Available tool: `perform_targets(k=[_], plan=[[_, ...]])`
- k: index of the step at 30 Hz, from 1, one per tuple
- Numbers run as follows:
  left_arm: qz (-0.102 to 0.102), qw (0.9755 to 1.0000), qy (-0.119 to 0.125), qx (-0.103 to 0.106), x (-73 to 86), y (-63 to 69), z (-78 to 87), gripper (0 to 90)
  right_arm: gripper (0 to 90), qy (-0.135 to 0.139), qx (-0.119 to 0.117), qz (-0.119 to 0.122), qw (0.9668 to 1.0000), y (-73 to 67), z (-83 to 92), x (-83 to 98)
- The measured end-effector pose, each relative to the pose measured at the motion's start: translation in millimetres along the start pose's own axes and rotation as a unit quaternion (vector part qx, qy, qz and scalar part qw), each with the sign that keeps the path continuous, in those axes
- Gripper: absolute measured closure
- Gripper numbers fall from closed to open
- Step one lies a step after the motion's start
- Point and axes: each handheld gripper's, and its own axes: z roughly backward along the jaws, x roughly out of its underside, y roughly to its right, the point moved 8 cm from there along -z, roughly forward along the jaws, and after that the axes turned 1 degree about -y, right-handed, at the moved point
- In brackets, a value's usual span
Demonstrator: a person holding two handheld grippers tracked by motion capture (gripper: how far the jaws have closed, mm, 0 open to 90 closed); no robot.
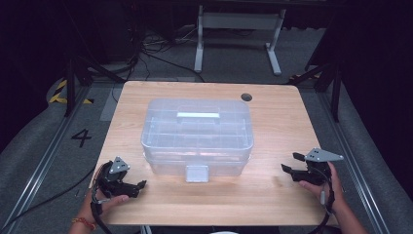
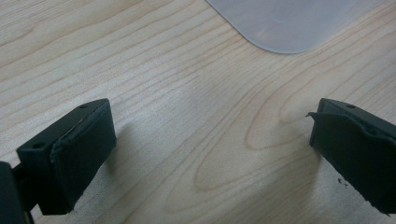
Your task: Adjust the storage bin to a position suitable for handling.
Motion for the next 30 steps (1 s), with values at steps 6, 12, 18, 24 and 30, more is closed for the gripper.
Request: perform_targets(k=[6, 12, 18, 24, 30], plan=[[0.000, 1.0000, 0.000, 0.000, 0.0, -0.1, 0.0, 0.7, 32.2, 0.002, -0.003, 0.012, 0.9999, -3.4, 1.9, -4.7], [0.000, 1.0000, 0.000, -0.001, 0.1, -0.1, 0.1, 0.7, 32.6, 0.020, -0.003, 0.029, 0.9994, -4.2, 10.0, -22.8], [0.001, 1.0000, 0.000, -0.001, 0.2, -0.2, 0.2, 0.7, 32.7, 0.041, -0.005, 0.030, 0.9987, 0.6, 18.9, -44.9], [0.002, 1.0000, 0.000, -0.002, 0.2, -0.2, 0.2, 0.7, 32.9, 0.065, -0.004, 0.045, 0.9969, 1.1, 29.2, -73.6], [0.001, 1.0000, -0.001, -0.002, 0.2, -0.4, 0.2, 0.7, 32.9, 0.094, -0.011, 0.063, 0.9935, -5.0, 36.0, -108.4]])
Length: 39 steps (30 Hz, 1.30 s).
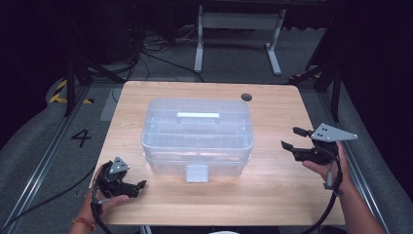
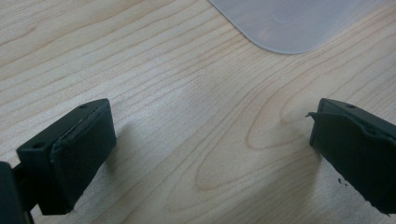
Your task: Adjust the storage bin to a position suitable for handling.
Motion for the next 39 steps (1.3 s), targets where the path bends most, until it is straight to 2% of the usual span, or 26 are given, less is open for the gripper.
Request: perform_targets(k=[1, 3, 4, 7, 13, 14, 15, 23, 33, 39], plan=[[0.001, 1.0000, 0.001, 0.000, 0.0, 0.1, -0.1, 0.7, 33.0, 0.008, -0.005, 0.007, 0.9999, -2.8, -1.5, -13.2], [0.001, 1.0000, 0.000, 0.000, 0.0, 0.1, 0.0, 0.7, 33.1, 0.010, -0.006, 0.011, 0.9999, -3.7, -2.2, -18.0], [0.000, 1.0000, 0.000, 0.000, 0.0, 0.1, 0.0, 0.7, 33.3, 0.016, -0.013, 0.018, 0.9996, -7.7, -3.9, -29.6], [0.000, 1.0000, 0.000, 0.000, 0.0, -0.1, 0.0, 0.7, 33.5, 0.019, -0.024, 0.034, 0.9990, -15.0, -7.3, -45.6], [0.001, 1.0000, 0.000, 0.000, 0.0, 0.1, 0.0, 0.7, 33.5, 0.024, -0.053, 0.054, 0.9968, -35.8, -23.9, -69.7], [0.001, 1.0000, 0.000, 0.000, 0.0, 0.1, 0.0, 0.7, 33.5, 0.024, -0.053, 0.054, 0.9968, -35.8, -23.9, -69.7], [0.001, 1.0000, 0.000, 0.000, 0.0, 0.0, 0.0, 0.7, 33.5, 0.025, -0.062, 0.059, 0.9960, -42.9, -29.3, -75.7], [0.000, 1.0000, 0.000, 0.000, 0.0, 0.1, 0.0, 0.7, 33.8, 0.031, -0.082, 0.072, 0.9935, -60.8, -42.7, -90.9], [0.001, 1.0000, 0.001, 0.000, 0.0, 0.1, -0.1, 0.7, 33.8, 0.021, -0.105, 0.083, 0.9908, -77.9, -69.1, -103.6], [0.001, 1.0000, 0.001, 0.000, 0.0, 0.1, -0.1, 0.7, 38.8, 0.013, -0.119, 0.098, 0.9880, -86.6, -81.0, -109.8]])
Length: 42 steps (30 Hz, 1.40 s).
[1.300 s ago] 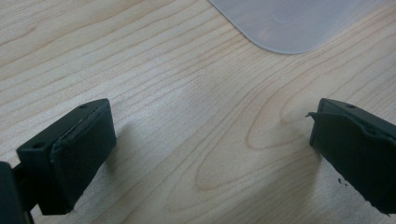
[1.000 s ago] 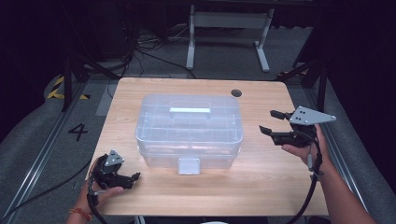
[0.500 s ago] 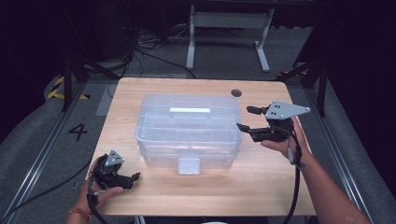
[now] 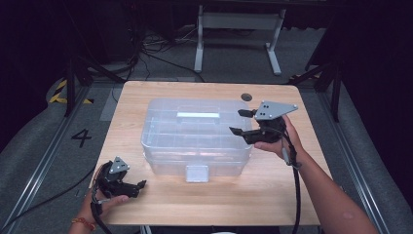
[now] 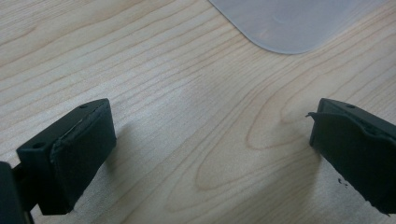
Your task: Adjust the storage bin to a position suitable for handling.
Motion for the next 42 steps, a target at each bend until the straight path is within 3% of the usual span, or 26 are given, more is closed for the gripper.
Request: perform_targets(k=[7, 16, 23, 30, 34, 37, 42], plan=[[0.000, 1.0000, 0.000, 0.000, 0.0, 0.0, 0.0, 0.7, 41.8, 0.000, -0.023, 0.009, 0.9997, -7.2, -13.9, -13.9], [0.000, 1.0000, -0.001, 0.000, 0.1, 0.0, 0.1, 0.7, 43.9, -0.003, -0.035, 0.007, 0.9994, -9.8, -21.9, -21.8], [0.000, 1.0000, 0.000, 0.000, 0.0, 0.1, 0.0, 0.7, 53.6, -0.010, -0.049, 0.010, 0.9987, -13.1, -30.2, -26.0], [0.000, 1.0000, -0.001, 0.000, 0.1, 0.1, 0.1, 0.7, 68.6, -0.037, -0.038, 0.010, 0.9985, -11.2, -39.7, -26.0], [0.000, 1.0000, 0.000, 0.000, 0.0, 0.0, 0.0, 0.7, 72.7, -0.037, -0.039, 0.009, 0.9985, -11.9, -40.7, -28.0], [0.000, 1.0000, 0.000, 0.001, 0.1, 0.0, 0.1, 0.7, 75.7, -0.040, -0.017, 0.024, 0.9988, -12.7, -42.4, -30.0], [0.000, 1.0000, 0.000, -0.001, 0.1, -0.2, 0.2, 0.8, 76.0, -0.045, -0.018, 0.022, 0.9986, -12.6, -42.2, -30.4]])
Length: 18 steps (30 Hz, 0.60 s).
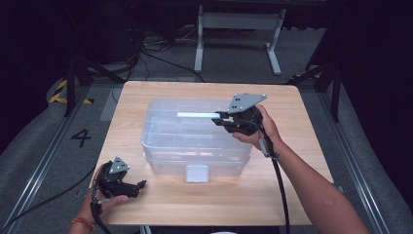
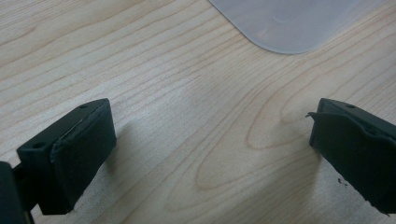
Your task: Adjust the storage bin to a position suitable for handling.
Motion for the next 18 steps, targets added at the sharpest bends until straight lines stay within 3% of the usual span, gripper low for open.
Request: perform_targets(k=[9, 17, 18], plan=[[0.002, 1.0000, 0.002, 0.003, 0.7, 0.5, 1.3, 2.7, 76.1, -0.009, -0.005, 0.001, 0.9999, 1.2, 0.4, -1.9], [0.020, 0.9996, 0.014, -0.011, -0.5, -3.9, 5.8, 19.2, 75.9, -0.005, -0.009, -0.009, 0.9999, 5.7, 1.0, -5.2], [0.015, 0.9997, 0.015, -0.013, -1.5, -4.6, 6.4, 22.2, 75.9, -0.006, -0.010, -0.010, 0.9999, 6.1, 1.1, -5.4]])
